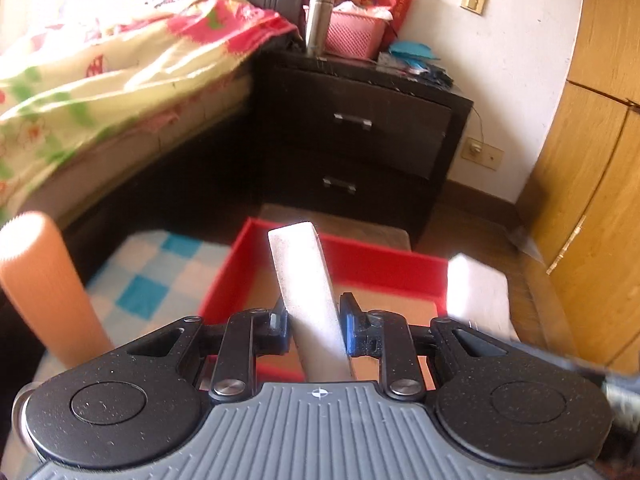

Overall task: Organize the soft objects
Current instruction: 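Carry the foam block and foam pad in both grippers over the red box, then open both grippers to drop the block and pad into the red box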

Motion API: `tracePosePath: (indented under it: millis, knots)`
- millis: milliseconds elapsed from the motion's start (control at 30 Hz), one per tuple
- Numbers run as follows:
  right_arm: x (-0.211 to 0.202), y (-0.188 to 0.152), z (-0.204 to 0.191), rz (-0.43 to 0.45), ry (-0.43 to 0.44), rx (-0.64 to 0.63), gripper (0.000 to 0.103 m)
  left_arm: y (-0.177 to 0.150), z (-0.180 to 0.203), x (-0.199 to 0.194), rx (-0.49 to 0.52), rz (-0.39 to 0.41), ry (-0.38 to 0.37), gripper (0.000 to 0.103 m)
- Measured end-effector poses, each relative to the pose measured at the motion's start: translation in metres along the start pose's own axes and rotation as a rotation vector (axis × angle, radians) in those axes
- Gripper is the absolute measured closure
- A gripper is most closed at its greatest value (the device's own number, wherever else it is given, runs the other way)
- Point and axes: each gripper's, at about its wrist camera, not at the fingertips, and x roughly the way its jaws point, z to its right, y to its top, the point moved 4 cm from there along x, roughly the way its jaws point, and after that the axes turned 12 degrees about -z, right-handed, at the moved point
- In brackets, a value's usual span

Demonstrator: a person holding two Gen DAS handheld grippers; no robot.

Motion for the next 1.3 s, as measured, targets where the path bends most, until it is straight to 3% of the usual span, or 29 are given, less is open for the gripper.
tracePosePath:
  millis: [400, 433, 500, 567, 633, 867, 1300]
  knots:
    - [0.035, 0.011, 0.006, -0.034, -0.026, 0.005, 0.069, 0.014, -0.011, 0.038, -0.035, -0.022, -0.002, 0.075]
    - [0.04, 0.012, 0.005, -0.042, -0.017, 0.003, 0.068, 0.014, -0.011, 0.04, -0.034, -0.023, 0.003, 0.072]
    - [0.047, 0.013, 0.006, -0.048, -0.018, 0.008, 0.065, 0.014, -0.011, 0.045, -0.02, -0.023, 0.024, 0.048]
    - [0.051, 0.013, 0.008, -0.042, -0.026, 0.02, 0.054, 0.013, -0.011, 0.046, -0.009, -0.015, 0.058, 0.036]
    - [0.051, 0.013, 0.01, -0.033, -0.036, 0.037, 0.041, 0.014, -0.011, 0.043, -0.005, -0.01, 0.062, 0.035]
    - [0.031, 0.013, 0.01, -0.016, -0.024, 0.041, 0.04, 0.007, -0.013, 0.021, 0.015, -0.012, 0.044, 0.025]
    - [-0.013, -0.023, 0.01, -0.018, -0.051, 0.027, 0.038, -0.033, -0.023, -0.001, 0.076, -0.103, 0.065, 0.022]
